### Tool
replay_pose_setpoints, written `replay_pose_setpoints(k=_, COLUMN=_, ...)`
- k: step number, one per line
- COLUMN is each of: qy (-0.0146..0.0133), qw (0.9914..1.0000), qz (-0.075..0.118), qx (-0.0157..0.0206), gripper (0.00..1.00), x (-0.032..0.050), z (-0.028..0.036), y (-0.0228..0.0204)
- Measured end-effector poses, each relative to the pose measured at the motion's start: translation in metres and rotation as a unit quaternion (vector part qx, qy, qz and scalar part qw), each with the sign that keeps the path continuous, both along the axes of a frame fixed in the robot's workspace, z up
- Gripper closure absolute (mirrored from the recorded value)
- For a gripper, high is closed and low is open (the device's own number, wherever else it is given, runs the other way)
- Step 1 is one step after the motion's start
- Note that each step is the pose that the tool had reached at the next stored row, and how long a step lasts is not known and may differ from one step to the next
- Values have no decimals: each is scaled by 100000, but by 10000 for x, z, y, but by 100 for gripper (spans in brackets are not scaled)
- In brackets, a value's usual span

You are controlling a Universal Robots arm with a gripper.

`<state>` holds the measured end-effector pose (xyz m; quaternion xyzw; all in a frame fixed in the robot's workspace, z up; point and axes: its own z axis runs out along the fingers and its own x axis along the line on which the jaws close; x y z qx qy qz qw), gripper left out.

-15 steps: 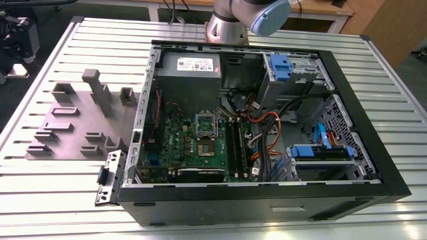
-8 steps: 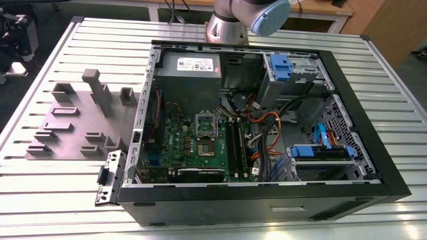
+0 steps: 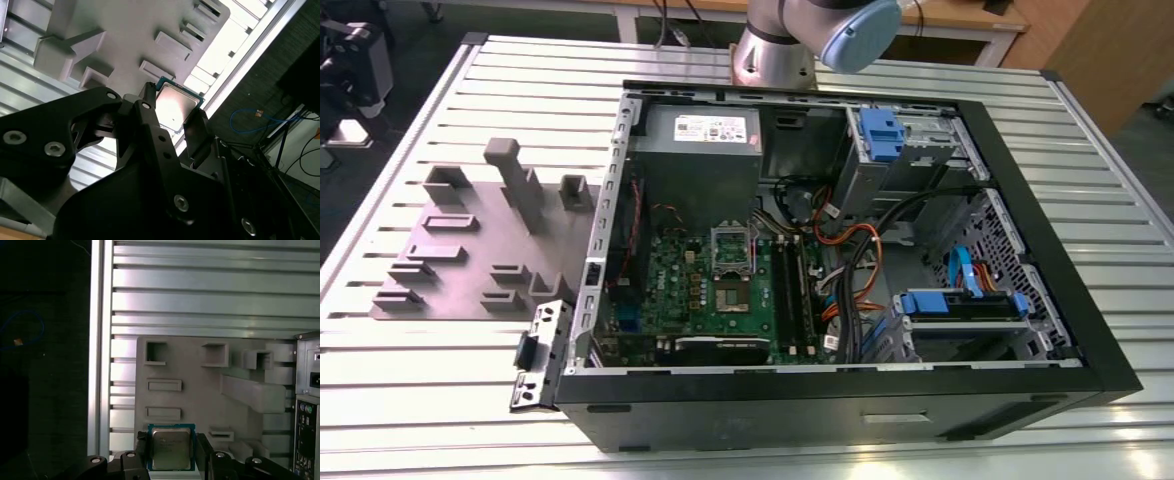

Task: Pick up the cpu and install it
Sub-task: 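Pick up the cpu and move it towards the insertion slot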

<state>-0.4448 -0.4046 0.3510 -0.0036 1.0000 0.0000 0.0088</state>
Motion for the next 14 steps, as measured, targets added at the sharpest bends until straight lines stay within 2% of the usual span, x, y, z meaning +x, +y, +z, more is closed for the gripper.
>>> replay_pose_setpoints(k=14, qy=-4, qw=100000, qz=2, qx=2, gripper=53, x=0, z=150, y=0)
